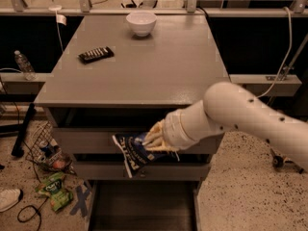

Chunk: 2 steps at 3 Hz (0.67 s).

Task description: Pick blue chip bag from bottom drawer and place on counter

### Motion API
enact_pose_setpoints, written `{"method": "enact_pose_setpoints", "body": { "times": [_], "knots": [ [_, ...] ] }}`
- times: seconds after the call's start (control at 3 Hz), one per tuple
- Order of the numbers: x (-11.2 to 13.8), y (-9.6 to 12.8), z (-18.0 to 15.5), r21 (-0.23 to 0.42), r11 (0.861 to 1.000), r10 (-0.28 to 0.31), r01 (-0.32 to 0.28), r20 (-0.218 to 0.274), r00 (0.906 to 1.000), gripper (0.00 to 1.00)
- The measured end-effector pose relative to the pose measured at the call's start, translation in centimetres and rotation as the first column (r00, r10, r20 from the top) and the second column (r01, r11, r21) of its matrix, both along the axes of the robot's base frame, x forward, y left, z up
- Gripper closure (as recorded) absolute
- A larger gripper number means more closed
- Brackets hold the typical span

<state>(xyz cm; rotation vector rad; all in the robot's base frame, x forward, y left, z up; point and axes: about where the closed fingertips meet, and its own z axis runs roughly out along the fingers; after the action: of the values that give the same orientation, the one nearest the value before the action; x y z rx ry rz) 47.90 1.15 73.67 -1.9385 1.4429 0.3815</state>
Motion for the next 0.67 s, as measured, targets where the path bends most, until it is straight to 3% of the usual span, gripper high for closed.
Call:
{"method": "enact_pose_setpoints", "body": {
  "times": [0.33,0.67],
  "knots": [
    [0.8,1.26,5.34,-0.068,0.997,0.031,-0.027,0.069,0.9971,1.0],
    [0.85,1.52,6.14,-0.074,0.997,0.038,-0.032,0.079,0.9961,1.0]
  ]
}}
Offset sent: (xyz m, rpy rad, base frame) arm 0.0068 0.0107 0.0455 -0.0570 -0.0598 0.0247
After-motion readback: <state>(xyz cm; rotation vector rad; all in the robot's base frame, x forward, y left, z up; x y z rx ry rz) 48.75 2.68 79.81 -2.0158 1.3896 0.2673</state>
